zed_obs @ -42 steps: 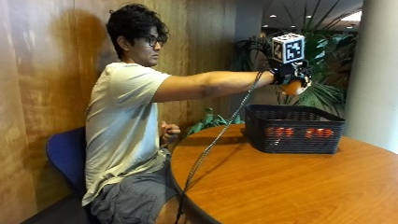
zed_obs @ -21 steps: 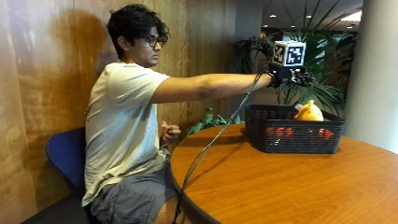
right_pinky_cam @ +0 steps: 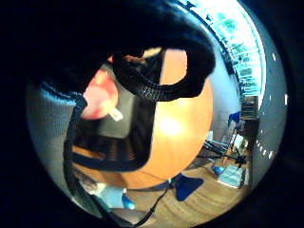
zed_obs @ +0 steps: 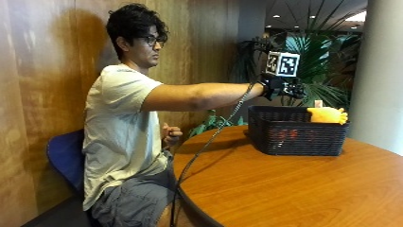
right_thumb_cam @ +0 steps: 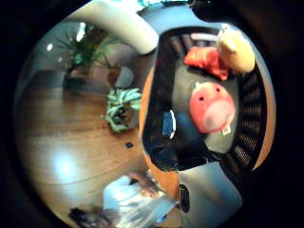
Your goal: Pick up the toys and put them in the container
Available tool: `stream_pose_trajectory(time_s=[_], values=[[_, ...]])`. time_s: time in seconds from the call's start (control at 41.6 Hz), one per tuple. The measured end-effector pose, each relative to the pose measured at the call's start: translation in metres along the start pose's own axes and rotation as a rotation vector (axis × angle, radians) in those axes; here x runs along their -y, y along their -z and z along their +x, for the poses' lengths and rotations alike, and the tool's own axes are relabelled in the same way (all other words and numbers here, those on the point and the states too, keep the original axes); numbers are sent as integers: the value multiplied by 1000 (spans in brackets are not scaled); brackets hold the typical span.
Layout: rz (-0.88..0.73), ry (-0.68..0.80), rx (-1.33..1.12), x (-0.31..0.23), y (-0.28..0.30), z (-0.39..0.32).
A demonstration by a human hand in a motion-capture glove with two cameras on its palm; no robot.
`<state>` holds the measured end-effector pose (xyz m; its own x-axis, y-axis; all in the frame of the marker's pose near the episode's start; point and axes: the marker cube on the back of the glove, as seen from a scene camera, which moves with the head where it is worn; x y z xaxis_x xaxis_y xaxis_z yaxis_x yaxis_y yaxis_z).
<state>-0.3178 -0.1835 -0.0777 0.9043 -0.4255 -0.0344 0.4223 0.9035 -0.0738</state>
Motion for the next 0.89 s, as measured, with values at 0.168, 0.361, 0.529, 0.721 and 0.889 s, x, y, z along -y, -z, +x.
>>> stream_pose_trajectory(time_s=[0.168,0.361,0.529,0.721,0.889], values=[[-38,-19,-32,-26,-9,2],[-10,-63,-13,-67,-10,20],[37,-185,-14,-119,-13,56],[87,-190,-34,-172,-31,94],[36,-302,-113,-214,-64,139]])
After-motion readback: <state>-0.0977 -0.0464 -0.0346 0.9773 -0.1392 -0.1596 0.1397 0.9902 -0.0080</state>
